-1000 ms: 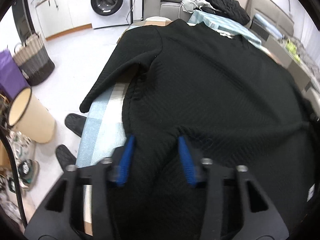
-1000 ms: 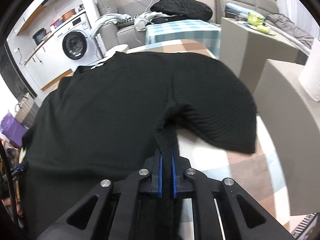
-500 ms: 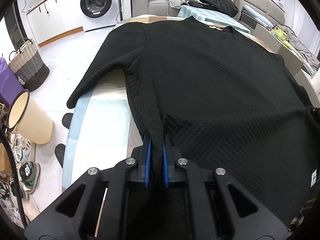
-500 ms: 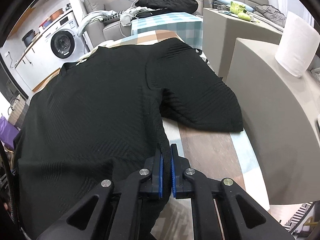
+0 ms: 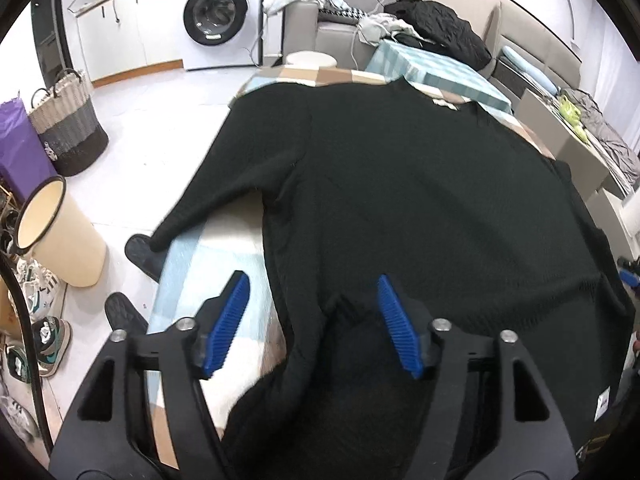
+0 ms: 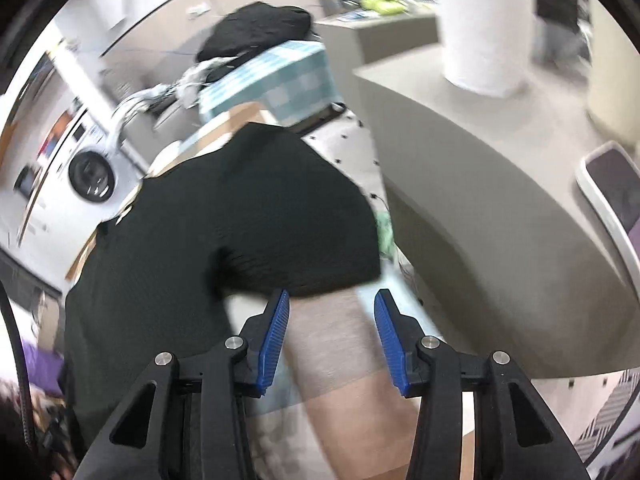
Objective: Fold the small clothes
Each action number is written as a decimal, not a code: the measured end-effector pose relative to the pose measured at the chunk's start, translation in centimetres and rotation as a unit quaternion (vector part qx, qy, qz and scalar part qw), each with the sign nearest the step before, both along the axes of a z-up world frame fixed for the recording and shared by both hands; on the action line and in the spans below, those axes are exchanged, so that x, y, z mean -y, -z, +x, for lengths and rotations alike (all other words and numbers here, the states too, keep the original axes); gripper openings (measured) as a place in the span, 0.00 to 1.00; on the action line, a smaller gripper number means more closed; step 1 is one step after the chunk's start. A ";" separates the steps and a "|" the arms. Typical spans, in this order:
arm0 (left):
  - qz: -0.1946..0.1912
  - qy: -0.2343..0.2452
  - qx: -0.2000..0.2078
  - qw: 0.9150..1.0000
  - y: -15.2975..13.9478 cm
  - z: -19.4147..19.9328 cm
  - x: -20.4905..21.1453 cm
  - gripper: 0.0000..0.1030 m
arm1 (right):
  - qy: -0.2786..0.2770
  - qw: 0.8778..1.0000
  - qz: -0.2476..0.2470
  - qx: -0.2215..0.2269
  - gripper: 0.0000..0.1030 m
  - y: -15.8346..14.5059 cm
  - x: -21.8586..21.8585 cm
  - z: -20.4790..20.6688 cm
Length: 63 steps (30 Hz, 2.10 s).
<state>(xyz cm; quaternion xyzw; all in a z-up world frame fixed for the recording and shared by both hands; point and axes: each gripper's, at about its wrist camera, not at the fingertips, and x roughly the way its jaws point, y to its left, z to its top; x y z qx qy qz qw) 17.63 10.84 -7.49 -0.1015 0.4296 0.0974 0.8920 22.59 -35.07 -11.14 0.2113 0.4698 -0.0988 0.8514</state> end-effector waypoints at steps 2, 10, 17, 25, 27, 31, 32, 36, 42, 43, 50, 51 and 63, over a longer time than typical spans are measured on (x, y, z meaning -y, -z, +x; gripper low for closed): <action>0.000 -0.001 0.002 1.000 -0.2 0.5 -0.2 0.64 | 0.014 1.000 0.004 -0.004 0.44 0.5 1.1 0.2; 0.001 -0.003 -0.004 1.000 0.2 1.4 -0.5 0.64 | 0.029 0.999 -0.001 -0.014 0.44 2.1 2.2 2.6; -0.001 0.005 -0.006 1.000 0.5 2.0 -0.3 0.64 | 0.014 0.998 -0.058 -0.008 0.14 2.5 1.5 4.4; -0.007 0.008 0.005 1.000 0.3 2.3 -0.6 0.64 | 0.048 0.995 -0.050 0.073 0.06 -1.7 1.4 4.4; -0.010 0.009 0.009 1.000 0.3 2.4 -0.7 0.64 | 0.041 0.991 -0.026 0.123 0.06 -3.7 0.3 4.7; -0.016 0.011 0.015 1.000 0.2 2.4 -0.8 0.64 | -0.030 0.978 0.010 0.207 0.06 -7.8 -4.7 6.3; -0.016 0.012 0.016 1.000 0.2 2.5 -0.8 0.64 | -0.064 0.974 0.017 0.216 0.06 -8.5 -6.7 7.0; -0.018 0.011 0.021 1.000 0.1 2.2 -0.9 0.64 | -0.236 0.951 0.037 0.197 0.06 -8.3 -16.3 8.4; -0.022 -0.002 0.020 1.000 0.2 1.7 -1.7 0.64 | -0.315 0.942 0.026 0.116 0.32 -4.5 -21.3 8.9; -0.023 -0.003 0.020 1.000 0.3 1.6 -1.9 0.64 | -0.302 0.947 0.015 0.108 0.32 -4.2 -21.1 8.8; -0.051 -0.059 0.013 0.997 1.3 1.1 -5.6 0.64 | -0.243 0.968 0.008 0.054 0.32 -1.8 -18.1 8.0; -0.060 -0.067 0.013 0.996 1.4 0.9 -6.4 0.64 | -0.241 0.969 0.008 0.056 0.33 -1.7 -17.6 7.4; -0.241 -0.161 0.049 0.956 3.7 -1.2 -15.9 0.64 | -0.238 0.969 0.020 0.067 0.39 -2.7 -16.7 5.2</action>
